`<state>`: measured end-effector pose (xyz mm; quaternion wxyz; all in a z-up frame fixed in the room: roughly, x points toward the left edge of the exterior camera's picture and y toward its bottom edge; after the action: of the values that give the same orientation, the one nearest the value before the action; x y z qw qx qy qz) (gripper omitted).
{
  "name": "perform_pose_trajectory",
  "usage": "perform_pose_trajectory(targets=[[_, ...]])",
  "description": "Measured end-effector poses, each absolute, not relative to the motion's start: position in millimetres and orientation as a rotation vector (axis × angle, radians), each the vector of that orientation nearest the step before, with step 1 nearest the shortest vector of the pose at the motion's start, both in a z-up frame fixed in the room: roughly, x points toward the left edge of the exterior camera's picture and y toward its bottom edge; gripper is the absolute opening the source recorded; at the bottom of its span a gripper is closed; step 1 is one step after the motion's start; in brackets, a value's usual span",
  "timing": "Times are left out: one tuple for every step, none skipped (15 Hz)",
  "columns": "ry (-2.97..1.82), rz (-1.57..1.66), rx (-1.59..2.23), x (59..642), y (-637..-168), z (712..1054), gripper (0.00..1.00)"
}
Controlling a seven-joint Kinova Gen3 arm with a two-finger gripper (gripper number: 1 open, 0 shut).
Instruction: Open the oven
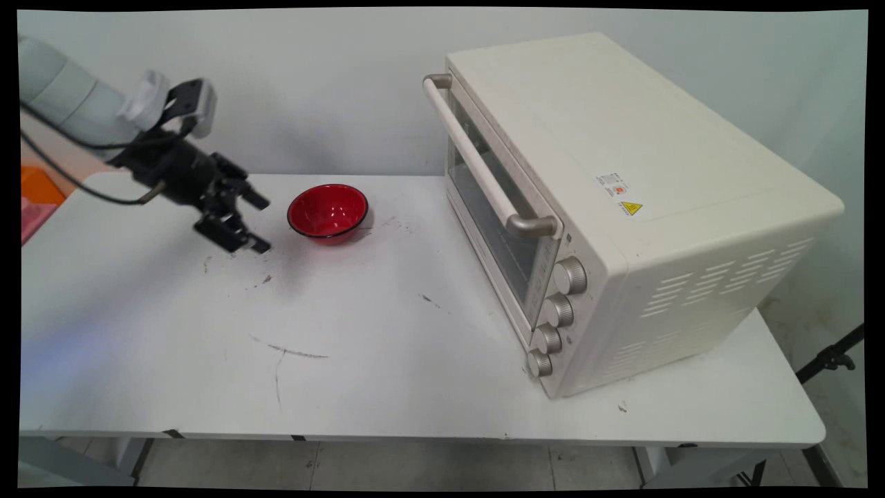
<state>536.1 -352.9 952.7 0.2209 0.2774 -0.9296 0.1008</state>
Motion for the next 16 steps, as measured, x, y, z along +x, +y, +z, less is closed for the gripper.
perform_pose_trajectory(targets=[[-2.557, 0.290, 0.764, 526.2, -358.9, 959.3, 1.00], [-2.545, 0.300, 0.760, 516.4, -364.8, 966.2, 1.00], [-2.534, 0.309, 0.758, 508.2, -369.9, 972.1, 1.00], [-2.526, 0.315, 0.756, 502.8, -373.1, 976.3, 1.00], [-2.515, 0.324, 0.755, 495.1, -377.7, 982.6, 1.00], [-2.502, 0.334, 0.753, 486.1, -382.9, 989.9, 1.00], [-2.488, 0.343, 0.753, 477.4, -387.8, 997.2, 1.00], [-2.476, 0.349, 0.753, 470.4, -391.7, 1003.2, 1.00], [-2.462, 0.357, 0.755, 462.2, -395.9, 1010.1, 1.00], [-2.448, 0.365, 0.755, 453.8, -400.0, 1017.1, 1.00], [-2.437, 0.371, 0.756, 446.9, -403.4, 1022.7, 1.00], [-2.429, 0.375, 0.755, 442.3, -405.5, 1026.3, 1.00], [-2.419, 0.380, 0.754, 435.5, -408.5, 1031.6, 1.00], [-2.407, 0.387, 0.751, 427.6, -412.0, 1037.3, 1.00], [-2.396, 0.393, 0.749, 420.0, -415.3, 1042.6, 1.00], [-2.387, 0.398, 0.748, 413.9, -417.8, 1046.8, 1.00]])
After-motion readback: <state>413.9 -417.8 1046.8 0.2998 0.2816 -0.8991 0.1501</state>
